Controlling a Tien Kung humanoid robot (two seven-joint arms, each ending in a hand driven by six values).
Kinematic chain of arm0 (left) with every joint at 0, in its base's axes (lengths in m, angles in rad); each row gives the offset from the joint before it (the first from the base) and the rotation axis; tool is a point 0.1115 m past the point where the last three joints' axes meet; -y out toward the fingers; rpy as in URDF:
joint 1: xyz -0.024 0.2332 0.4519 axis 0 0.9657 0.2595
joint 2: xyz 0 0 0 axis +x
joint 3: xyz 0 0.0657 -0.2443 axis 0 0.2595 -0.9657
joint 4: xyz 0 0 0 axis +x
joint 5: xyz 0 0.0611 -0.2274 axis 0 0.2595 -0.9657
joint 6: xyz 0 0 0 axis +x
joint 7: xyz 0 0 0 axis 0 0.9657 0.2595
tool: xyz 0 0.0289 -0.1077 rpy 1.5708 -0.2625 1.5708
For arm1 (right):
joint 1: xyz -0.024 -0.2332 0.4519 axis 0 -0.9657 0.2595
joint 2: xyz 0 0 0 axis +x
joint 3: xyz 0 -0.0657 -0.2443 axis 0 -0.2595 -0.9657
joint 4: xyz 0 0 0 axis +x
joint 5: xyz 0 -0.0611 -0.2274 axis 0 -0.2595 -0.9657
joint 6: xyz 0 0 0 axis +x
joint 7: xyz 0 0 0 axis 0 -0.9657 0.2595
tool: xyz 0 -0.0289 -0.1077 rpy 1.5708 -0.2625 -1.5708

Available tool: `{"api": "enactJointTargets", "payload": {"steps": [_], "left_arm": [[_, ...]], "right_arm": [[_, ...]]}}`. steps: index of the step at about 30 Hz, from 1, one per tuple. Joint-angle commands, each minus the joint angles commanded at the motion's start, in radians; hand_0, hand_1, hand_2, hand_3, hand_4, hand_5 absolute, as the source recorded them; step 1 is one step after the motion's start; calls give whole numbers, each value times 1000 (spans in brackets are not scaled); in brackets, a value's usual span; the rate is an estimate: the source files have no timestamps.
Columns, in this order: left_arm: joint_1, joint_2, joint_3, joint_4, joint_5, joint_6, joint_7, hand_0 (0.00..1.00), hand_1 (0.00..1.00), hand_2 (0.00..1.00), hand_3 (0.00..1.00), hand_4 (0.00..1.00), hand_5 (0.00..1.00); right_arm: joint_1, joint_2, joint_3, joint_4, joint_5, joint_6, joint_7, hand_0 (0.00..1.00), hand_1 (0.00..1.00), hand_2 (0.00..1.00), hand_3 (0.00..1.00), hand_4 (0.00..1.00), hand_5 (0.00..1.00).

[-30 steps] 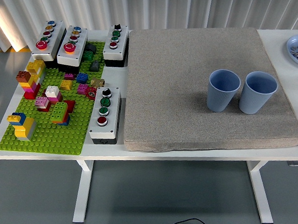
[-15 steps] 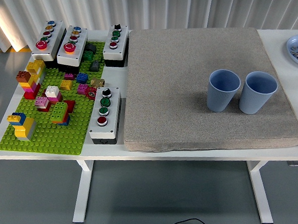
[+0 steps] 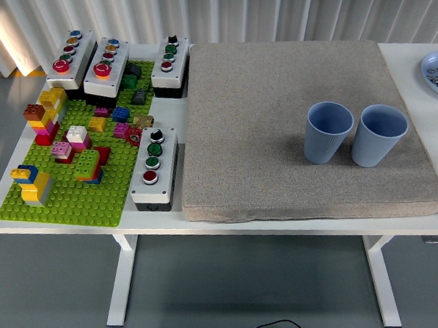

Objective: Pick cup pour cup place

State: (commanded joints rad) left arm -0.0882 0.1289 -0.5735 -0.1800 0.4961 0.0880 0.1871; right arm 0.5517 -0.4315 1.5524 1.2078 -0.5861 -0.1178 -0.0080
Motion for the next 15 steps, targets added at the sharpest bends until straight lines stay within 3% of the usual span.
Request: {"api": "enactJointTargets", "payload": {"steps": [15], "left_arm": [[0,0,-5,0,7,-1,2,724,770,823,663,504,942]], "right_arm": [[1,0,4,0,4,-3,0,813,729,722,776,740,171]]}}
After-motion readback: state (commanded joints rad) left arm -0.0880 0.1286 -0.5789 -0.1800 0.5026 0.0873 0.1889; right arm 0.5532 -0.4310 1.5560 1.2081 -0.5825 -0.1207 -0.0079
